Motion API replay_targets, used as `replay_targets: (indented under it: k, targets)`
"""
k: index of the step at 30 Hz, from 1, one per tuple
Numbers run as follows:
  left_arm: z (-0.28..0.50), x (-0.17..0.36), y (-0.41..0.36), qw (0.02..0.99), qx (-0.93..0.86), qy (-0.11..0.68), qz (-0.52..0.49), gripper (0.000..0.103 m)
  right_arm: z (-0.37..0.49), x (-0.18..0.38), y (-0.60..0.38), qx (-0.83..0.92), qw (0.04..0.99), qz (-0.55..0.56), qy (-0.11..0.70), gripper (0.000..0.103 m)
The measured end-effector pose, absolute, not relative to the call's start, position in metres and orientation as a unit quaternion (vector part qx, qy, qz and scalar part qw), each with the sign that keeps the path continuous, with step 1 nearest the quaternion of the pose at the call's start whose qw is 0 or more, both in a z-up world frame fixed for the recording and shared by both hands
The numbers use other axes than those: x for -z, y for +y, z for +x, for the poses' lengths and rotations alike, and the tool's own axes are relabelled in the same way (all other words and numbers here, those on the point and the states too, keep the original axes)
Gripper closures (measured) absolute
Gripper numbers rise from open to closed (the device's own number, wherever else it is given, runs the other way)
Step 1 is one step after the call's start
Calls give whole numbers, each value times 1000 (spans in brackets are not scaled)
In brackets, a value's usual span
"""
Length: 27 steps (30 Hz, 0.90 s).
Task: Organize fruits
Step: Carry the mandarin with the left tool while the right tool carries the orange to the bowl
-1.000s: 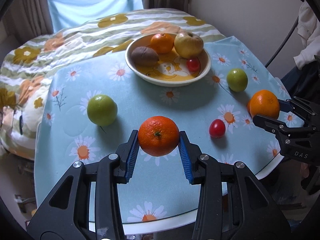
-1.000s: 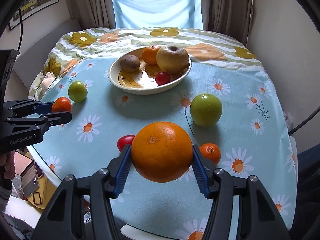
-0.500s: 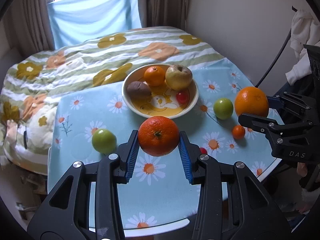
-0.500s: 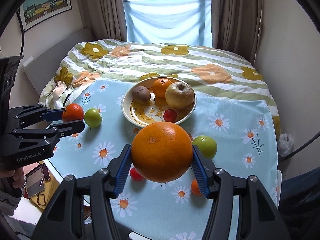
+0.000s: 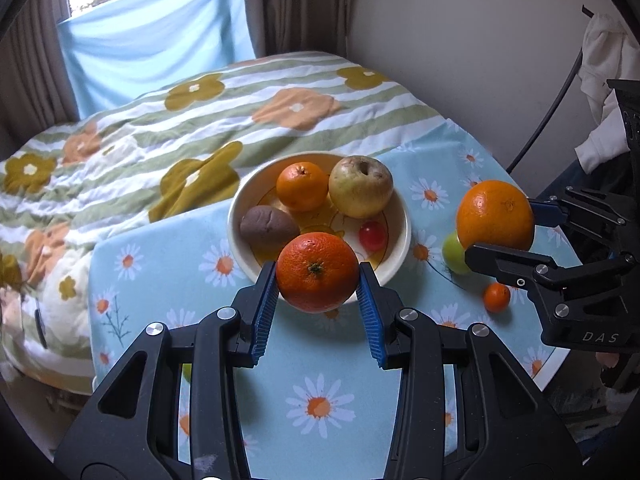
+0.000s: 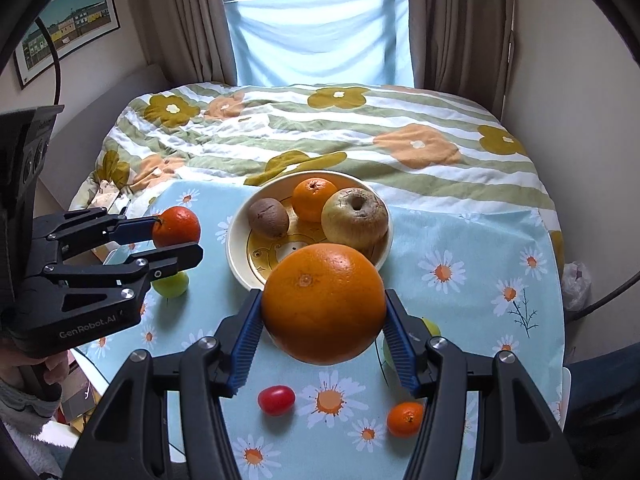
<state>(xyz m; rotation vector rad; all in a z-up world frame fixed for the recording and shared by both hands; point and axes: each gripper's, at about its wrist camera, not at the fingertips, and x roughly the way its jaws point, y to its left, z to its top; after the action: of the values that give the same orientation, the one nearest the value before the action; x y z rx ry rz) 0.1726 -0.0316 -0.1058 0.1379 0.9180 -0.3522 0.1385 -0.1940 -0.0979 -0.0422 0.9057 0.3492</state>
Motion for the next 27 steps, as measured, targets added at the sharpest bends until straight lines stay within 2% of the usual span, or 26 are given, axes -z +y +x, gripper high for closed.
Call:
replay_targets:
  k: [13, 27]
  targets:
    - [240, 149, -52, 851, 229, 456, 121, 59, 180, 114, -191, -121, 881, 11, 456, 49]
    - [266, 181, -72, 834, 260, 461, 157, 57, 188, 129, -208, -81, 878, 41, 469, 49]
